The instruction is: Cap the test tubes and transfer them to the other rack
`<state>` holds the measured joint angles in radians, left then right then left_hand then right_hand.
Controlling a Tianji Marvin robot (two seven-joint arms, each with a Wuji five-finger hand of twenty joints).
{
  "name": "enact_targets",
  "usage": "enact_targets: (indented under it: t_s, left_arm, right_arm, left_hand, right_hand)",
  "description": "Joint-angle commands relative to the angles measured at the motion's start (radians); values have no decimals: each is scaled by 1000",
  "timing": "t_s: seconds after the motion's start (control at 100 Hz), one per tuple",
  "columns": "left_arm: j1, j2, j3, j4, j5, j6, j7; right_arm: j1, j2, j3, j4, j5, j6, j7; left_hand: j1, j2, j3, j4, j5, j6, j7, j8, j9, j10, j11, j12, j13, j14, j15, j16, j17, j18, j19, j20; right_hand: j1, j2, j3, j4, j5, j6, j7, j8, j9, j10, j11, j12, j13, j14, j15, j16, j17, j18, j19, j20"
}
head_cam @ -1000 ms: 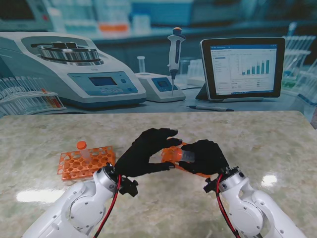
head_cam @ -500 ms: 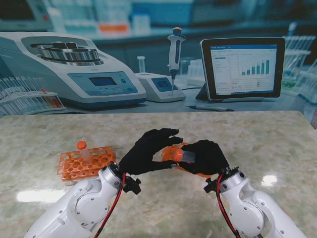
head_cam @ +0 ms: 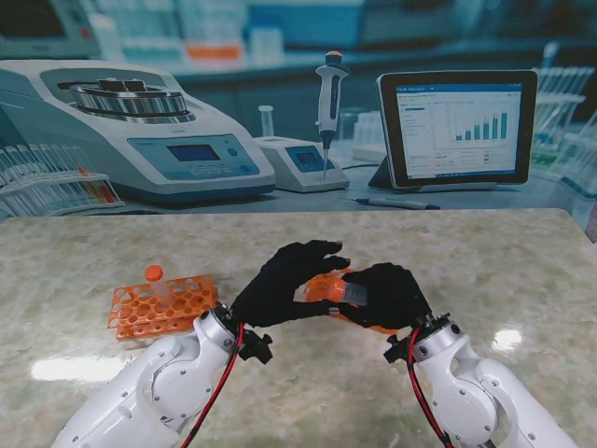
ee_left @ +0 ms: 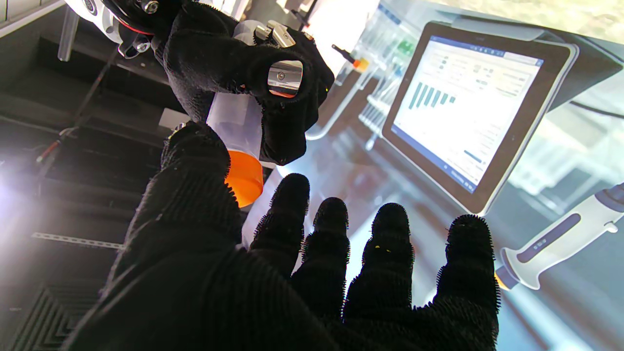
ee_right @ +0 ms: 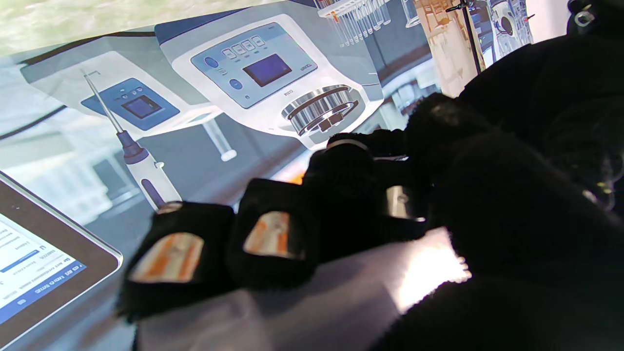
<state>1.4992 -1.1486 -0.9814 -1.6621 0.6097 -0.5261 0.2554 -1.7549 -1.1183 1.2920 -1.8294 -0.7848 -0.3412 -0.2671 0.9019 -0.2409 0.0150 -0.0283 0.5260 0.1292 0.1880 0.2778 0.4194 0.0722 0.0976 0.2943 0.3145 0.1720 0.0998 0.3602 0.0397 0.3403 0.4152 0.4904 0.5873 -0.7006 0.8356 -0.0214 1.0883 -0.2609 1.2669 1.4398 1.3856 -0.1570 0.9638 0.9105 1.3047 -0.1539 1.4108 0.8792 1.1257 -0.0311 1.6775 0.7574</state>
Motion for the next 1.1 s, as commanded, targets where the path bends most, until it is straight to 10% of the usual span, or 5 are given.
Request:
enact_targets:
  t_s: [0.0, 1.09]
  left_arm:
    - [-5, -7, 4, 0, 3, 7, 1]
    - [13, -3, -8, -23, -2, -7, -10]
  right_arm:
    - [-6, -2, -7, -8, -2, -1, 6]
    - [-9, -1, -4, -13, -2, 5, 15]
  left_hand:
    - [9, 35, 33, 20, 16, -5, 5, 13, 13, -8, 2, -10, 13, -38, 4, 1, -1, 10, -8, 25]
    - [-28, 74, 2, 13, 57, -5, 29, 25, 40, -3, 8, -6, 40, -40, 13, 12, 7, 15, 8, 20]
  right_hand:
    - [37, 43, 13, 11, 45, -41, 62, 34, 54, 28, 15, 22, 22, -139, 208, 77, 77, -83, 314, 57]
    - [37, 43, 10, 10, 45, -42, 62, 34, 54, 30, 14, 21, 22, -139, 208, 77, 77, -83, 315, 57]
